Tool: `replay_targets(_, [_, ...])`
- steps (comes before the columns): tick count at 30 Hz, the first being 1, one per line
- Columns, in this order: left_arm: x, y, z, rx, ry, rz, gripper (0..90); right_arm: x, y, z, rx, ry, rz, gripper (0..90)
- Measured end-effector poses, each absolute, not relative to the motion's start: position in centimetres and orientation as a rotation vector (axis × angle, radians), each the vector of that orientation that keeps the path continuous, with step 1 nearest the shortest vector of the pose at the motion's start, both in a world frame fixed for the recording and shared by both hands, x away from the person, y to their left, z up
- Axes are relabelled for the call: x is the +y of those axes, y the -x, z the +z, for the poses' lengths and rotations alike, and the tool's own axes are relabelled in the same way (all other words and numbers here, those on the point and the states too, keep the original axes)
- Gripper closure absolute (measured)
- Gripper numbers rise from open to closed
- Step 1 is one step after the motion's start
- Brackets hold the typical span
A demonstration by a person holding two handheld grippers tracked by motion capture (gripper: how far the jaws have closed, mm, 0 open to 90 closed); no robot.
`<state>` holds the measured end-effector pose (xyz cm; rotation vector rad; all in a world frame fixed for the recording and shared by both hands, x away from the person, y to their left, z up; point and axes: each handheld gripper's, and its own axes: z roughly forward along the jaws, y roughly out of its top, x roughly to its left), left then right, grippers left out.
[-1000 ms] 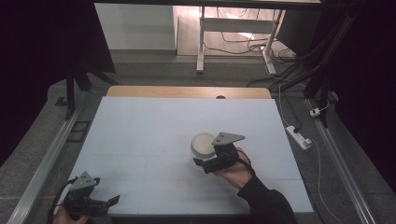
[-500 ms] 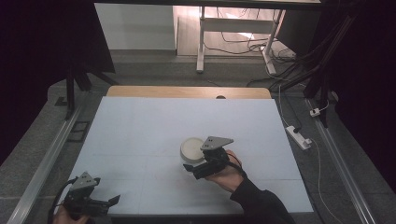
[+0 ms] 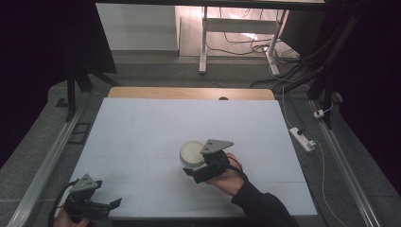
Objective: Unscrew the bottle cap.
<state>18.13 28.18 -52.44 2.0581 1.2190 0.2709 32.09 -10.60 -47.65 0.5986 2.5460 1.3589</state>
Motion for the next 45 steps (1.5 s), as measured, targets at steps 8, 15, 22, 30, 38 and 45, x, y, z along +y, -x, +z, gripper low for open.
replay_targets(8, [28.1,-18.2,-52.2,1.188,-2.044,0.247,0.0,-10.6,-32.0,-47.6,2.553,-0.588,1.36,6.6])
replay_targets(15, [27.7,-18.4,-51.6,1.116,-2.06,0.268,0.0,-10.6,-31.9,-47.5,2.554,-0.583,1.368,6.6])
replay_targets(22, [27.0,-18.9,-51.1,1.033,-2.063,0.254,0.0,-10.6,-31.9,-47.4,2.555,-0.578,1.373,6.6])
replay_targets(30, [26.1,-19.9,-50.2,0.934,-2.048,0.275,0.0,-10.6,-31.7,-47.3,2.554,-0.568,1.376,6.6])
replay_targets(38, [24.4,-21.1,-49.4,0.877,-2.054,0.286,0.0,-10.6,-31.7,-47.3,2.555,-0.563,1.373,6.6])
replay_targets(45, [22.9,-22.5,-49.1,0.859,-2.04,0.288,0.0,-10.6,-31.8,-47.3,2.558,-0.562,1.38,6.6])
